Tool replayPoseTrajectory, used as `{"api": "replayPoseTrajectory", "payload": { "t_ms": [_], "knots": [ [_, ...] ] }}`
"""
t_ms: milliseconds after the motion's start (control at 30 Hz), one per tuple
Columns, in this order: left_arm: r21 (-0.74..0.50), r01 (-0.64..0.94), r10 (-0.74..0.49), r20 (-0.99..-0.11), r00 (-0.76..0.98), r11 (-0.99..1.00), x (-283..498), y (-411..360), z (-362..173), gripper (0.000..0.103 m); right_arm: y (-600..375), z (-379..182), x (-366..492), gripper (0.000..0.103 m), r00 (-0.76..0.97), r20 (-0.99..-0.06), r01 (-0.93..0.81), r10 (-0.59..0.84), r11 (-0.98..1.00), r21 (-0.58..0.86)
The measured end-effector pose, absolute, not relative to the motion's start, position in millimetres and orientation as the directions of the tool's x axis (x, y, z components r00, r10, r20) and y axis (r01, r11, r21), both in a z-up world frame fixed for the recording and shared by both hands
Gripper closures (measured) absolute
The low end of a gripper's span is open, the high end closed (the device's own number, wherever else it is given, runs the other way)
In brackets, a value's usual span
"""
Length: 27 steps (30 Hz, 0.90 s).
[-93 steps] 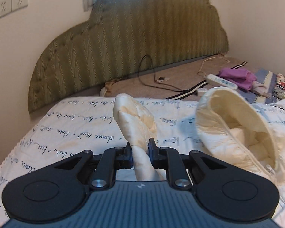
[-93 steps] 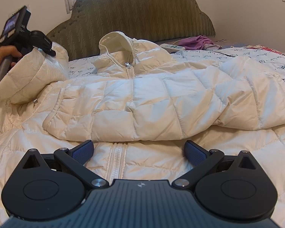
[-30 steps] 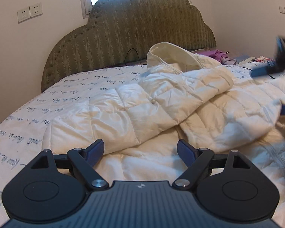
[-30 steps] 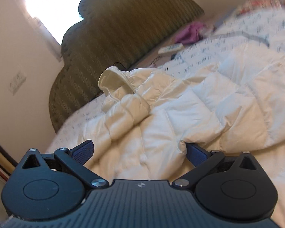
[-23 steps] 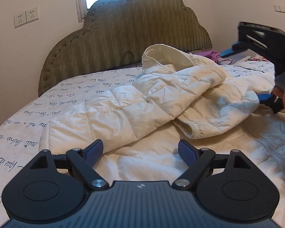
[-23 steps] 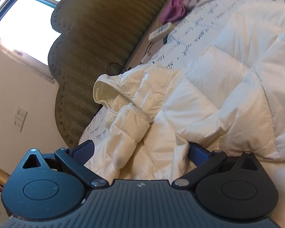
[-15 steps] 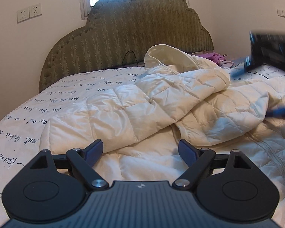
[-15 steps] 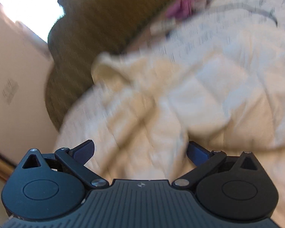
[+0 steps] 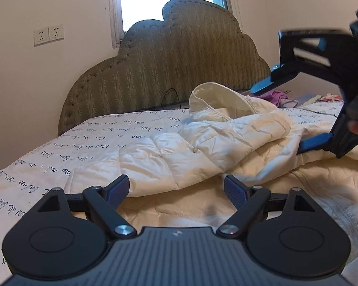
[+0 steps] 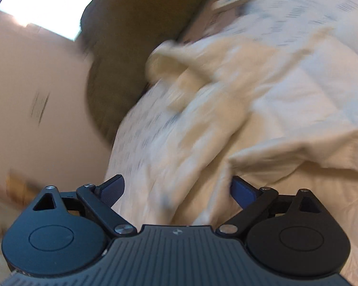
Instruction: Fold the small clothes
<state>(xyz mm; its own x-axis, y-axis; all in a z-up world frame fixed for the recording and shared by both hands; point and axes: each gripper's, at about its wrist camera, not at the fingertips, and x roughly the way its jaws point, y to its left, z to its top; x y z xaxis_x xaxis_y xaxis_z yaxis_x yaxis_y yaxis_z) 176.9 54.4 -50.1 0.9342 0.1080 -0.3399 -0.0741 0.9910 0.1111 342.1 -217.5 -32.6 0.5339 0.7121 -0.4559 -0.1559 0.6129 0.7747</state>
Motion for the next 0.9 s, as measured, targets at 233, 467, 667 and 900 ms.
{"api": "replayPoseTrajectory", "payload": {
  "t_ms": [233,467,667,900],
  "knots": [
    [0.101,-0.108,0.135,-0.320,0.938,0.989,176,56,-49,0.016,-248,8,321,0.001,0.676,-0.226,-0.344,0.701,0.572,0.745],
    [0.100,-0.109,0.135,-0.312,0.940,0.989,176,56,-48,0.016,-237,-53,348,0.008,0.591,-0.670,-0.087,0.449,0.861,0.501],
    [0.105,-0.103,0.131,-0.307,0.943,0.989,176,55,-48,0.016,-239,-51,379,0.012,0.651,-0.410,-0.061,0.638,0.583,0.810],
    [0.091,-0.110,0.132,-0.283,0.950,0.990,173,58,-48,0.008,-239,-72,392,0.053,0.755,-0.385,0.073,0.531,0.516,0.854]
  ]
}}
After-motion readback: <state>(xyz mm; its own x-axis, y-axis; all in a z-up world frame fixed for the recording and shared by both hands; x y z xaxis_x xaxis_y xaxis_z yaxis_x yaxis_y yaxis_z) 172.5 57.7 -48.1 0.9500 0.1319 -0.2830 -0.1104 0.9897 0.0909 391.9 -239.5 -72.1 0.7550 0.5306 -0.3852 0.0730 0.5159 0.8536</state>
